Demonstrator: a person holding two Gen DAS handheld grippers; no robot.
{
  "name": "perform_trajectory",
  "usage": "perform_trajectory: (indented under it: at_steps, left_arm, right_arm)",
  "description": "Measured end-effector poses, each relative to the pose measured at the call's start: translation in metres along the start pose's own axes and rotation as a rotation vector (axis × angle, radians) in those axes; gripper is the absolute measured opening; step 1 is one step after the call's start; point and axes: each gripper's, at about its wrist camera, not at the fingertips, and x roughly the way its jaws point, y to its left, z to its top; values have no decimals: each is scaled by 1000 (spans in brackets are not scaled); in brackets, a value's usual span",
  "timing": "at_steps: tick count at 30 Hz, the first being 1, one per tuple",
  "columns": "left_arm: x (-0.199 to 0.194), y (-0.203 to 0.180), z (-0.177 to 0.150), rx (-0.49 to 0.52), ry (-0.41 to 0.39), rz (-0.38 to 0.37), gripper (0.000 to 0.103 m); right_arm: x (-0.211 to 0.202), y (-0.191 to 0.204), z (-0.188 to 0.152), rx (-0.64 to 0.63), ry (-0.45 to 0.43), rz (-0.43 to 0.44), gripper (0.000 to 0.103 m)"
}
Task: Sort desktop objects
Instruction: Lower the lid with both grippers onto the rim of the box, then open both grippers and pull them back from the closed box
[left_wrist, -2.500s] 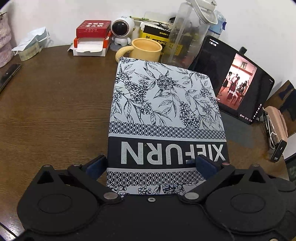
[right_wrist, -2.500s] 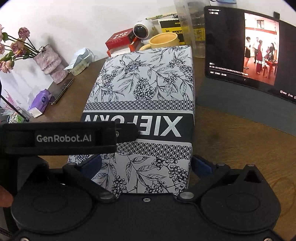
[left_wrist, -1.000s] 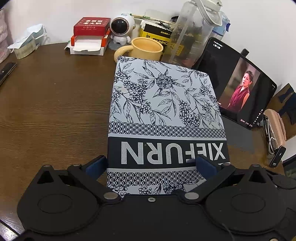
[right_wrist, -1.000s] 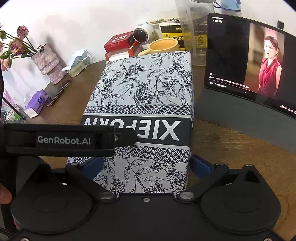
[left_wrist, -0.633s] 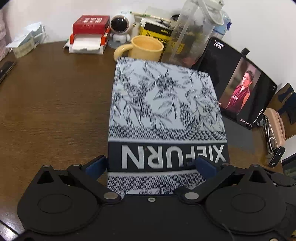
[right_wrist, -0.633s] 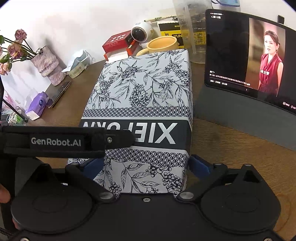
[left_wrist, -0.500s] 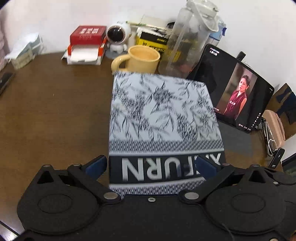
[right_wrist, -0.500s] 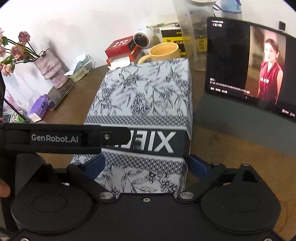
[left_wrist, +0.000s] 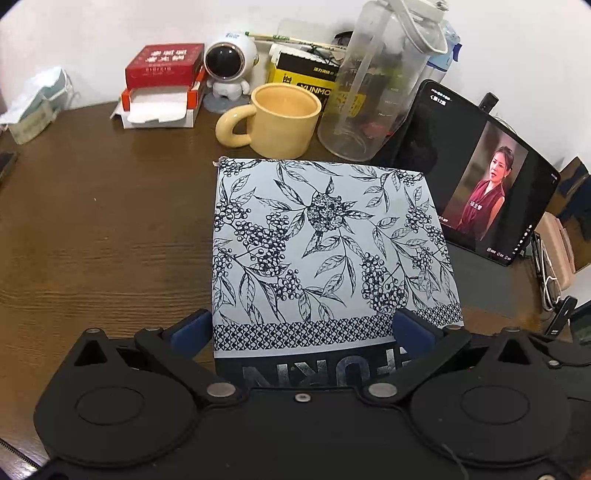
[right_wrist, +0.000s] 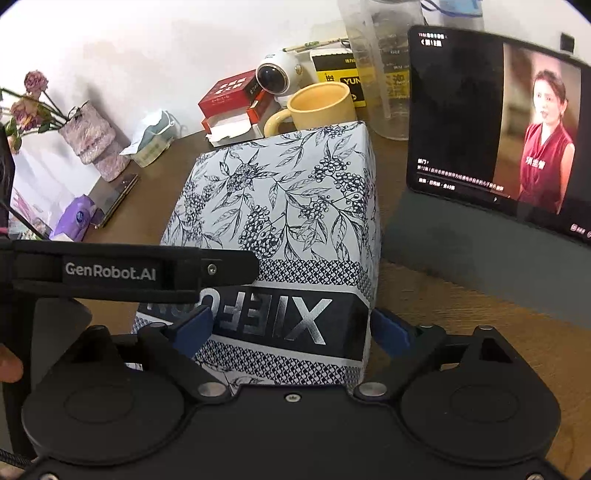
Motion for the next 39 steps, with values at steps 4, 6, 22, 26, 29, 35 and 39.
perform_trajectory:
  at_steps: [4,6,22,26,29,35,39]
  left_arm:
    - [8,-3,-1,20,11,27,103]
    - [12,-4,-2,22,16,34,103]
    - [8,2,-8,50,2,22,103]
    - [-2,5,-16,86,-39,10,103]
    - [-12,2,-22,95,-68,16,103]
    - [-39,-3,-35,98,-115,23,103]
    - [-60,-12,-47,105,-150,42,103]
  right_arm:
    - [7,0,0,-1,7,-15,94]
    - [9,-2,-1,6,12,-16,93]
    - [5,0,-4,-9,-3,-14,95]
    - [-6,10,-12,-41,-18,-27,99]
    - [-18,19,-20,-82,-47,-52,102]
    - [-44,32,-36,-122,-90,-70,103]
    - [-61,43,-49,-147,-109,-81,103]
